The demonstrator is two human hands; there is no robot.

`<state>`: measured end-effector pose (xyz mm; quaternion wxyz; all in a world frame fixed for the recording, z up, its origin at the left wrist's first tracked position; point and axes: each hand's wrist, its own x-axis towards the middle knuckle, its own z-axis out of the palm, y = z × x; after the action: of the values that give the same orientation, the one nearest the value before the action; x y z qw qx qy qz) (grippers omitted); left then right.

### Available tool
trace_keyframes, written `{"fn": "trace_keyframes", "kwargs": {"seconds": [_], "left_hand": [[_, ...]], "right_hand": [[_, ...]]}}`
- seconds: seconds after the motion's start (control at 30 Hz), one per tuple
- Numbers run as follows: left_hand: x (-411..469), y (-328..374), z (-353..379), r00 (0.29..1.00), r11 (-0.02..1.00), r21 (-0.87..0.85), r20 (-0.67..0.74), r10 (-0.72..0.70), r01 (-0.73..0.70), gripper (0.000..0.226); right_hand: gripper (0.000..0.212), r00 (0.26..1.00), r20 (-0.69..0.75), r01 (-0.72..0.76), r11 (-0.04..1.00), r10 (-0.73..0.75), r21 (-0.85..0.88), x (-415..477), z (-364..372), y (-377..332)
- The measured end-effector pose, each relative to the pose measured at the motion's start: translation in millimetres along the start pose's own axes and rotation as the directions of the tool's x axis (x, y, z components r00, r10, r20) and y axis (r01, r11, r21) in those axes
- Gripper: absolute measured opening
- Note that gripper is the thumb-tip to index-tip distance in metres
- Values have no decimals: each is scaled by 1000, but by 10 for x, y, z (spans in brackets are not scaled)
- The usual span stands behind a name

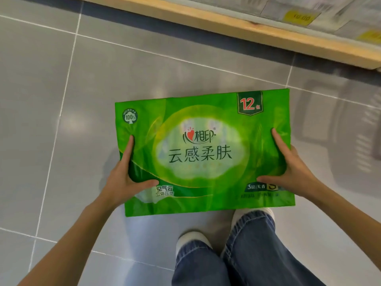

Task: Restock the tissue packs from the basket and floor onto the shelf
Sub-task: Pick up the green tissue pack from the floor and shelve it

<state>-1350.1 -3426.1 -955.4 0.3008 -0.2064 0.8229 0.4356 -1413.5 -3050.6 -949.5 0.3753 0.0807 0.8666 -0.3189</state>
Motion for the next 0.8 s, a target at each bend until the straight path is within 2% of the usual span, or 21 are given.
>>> {"fn": "trace_keyframes", "kwargs": {"seconds": [0.27,0.5,0.63,0.8], "left_hand": [[-237,369,-138,1000,1000,11,-21,-11,11,117],[-767,1079,-789,997,999,49,-74,0,3,118],[-1228,1731,-1305,988,994,91,-137,70,-57,117],[-1949,2615,-1957,954,975,127,-215,207,-183,118]], "right_hand": [[114,1000,2,29,986,-29,-164,-140,-207,-366],[115,989,-26,141,983,-145,-118,-622,-791,-975],[114,969,-95,223,972,-229,-71,-1145,-1318,-1484],[117,929,-207,282,949,-306,-138,-1984,-2048,-2123]]}}
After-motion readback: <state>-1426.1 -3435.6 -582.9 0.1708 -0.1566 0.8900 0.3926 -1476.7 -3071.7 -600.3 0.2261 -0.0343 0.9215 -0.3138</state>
